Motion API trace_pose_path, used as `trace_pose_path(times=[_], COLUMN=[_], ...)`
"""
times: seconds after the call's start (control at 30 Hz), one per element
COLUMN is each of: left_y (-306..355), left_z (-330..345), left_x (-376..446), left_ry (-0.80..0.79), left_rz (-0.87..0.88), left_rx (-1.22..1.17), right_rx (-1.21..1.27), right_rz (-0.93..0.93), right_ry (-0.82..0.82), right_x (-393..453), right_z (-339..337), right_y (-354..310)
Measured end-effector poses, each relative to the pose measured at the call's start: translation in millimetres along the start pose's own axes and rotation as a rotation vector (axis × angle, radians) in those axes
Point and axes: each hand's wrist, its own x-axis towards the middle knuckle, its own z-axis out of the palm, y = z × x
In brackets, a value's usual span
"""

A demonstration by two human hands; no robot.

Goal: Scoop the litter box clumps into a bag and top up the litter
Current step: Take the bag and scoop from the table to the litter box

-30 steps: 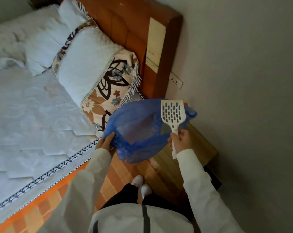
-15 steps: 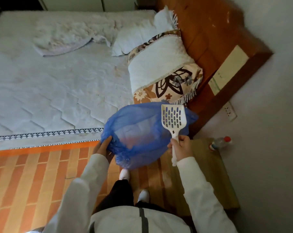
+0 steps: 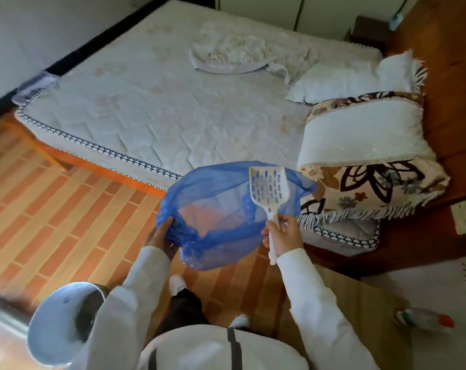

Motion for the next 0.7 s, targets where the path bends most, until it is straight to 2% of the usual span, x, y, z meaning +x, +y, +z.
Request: trace_pose_path(times=[0.7], left_y=[230], left_z=[-138], left_x=[93], left_ry=[0.247], left_rz=[0.273], left_rx=[-0.298], right_rx=[-0.134], right_rz=[-0.161], right_ry=[-0.373], right_x=[41], right_z=[335], right_y=[-98])
